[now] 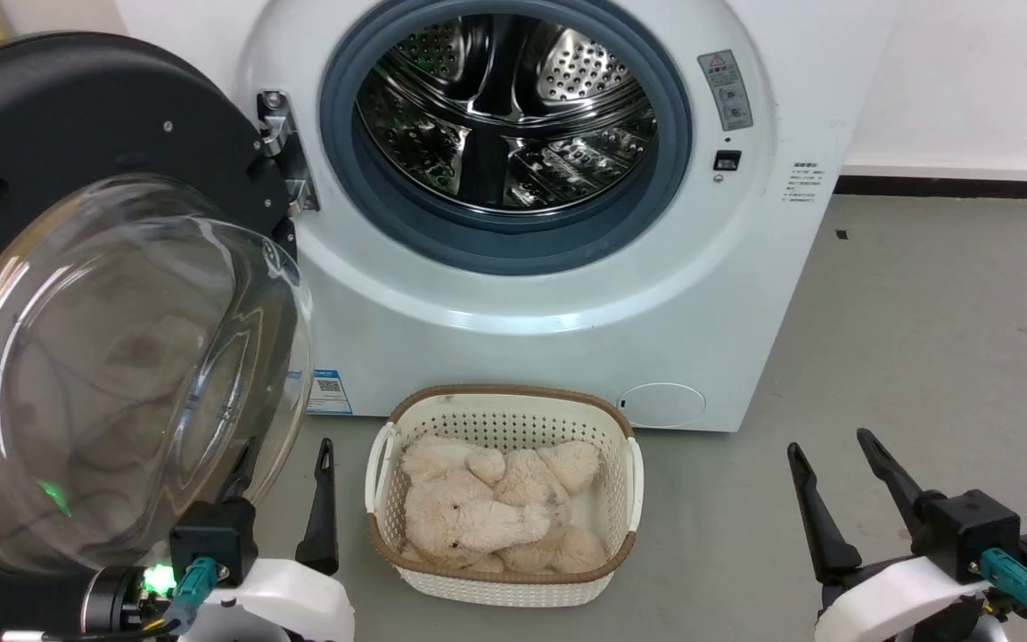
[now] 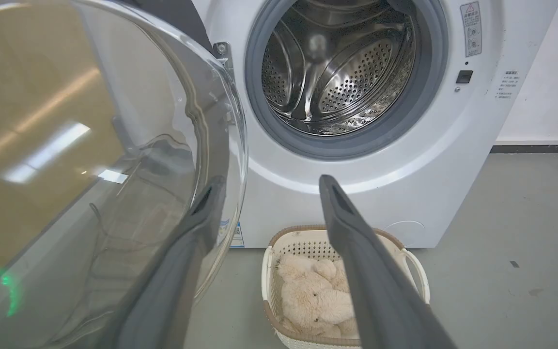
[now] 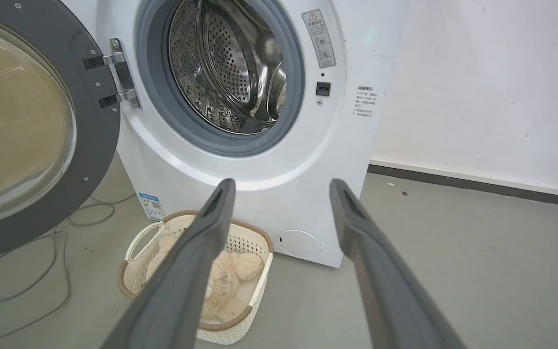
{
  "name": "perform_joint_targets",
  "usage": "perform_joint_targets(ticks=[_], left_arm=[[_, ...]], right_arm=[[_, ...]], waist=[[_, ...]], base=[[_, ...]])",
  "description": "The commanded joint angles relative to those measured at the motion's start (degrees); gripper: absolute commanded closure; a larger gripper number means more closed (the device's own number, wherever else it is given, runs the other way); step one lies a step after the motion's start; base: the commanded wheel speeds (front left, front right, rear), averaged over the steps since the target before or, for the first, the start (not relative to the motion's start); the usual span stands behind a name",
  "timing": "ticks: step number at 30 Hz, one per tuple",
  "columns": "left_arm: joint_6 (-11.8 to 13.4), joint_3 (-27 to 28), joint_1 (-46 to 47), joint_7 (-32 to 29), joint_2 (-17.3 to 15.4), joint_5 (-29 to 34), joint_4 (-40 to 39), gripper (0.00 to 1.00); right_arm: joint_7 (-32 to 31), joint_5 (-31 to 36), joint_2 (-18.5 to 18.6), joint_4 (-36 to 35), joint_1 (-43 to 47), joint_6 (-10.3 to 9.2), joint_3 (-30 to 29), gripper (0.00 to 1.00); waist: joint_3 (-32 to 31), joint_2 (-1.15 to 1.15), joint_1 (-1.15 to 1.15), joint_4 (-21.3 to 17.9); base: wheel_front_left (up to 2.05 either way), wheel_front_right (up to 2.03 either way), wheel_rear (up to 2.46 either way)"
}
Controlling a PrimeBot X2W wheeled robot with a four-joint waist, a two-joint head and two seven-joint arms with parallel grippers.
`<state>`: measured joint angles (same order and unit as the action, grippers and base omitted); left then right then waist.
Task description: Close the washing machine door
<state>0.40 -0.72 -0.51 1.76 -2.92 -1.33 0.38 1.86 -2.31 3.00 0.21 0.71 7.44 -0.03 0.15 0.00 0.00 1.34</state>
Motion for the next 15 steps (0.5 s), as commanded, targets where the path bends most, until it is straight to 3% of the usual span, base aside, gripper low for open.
perform_joint_targets(ticks=[1, 15], left_arm=[[0.3, 0.0, -0.1, 0.8, 0.0, -0.5, -0.1, 0.0], [0.5, -0.2, -0.4, 2.5, 0.0, -1.5, -0.3, 0.0]], right_arm=[[0.7, -1.0, 0.0, -0.4, 0.4, 0.02, 0.1, 0.0], [2.4, -2.8, 0.0, -0.6, 0.8, 0.02, 0.9, 0.0]], waist=[[0.0, 0.0, 0.0, 0.5], [-0.4, 0.0, 0.0, 4.4]], base=[[0.0, 0.0, 0.0], [0.0, 0.0, 0.0]])
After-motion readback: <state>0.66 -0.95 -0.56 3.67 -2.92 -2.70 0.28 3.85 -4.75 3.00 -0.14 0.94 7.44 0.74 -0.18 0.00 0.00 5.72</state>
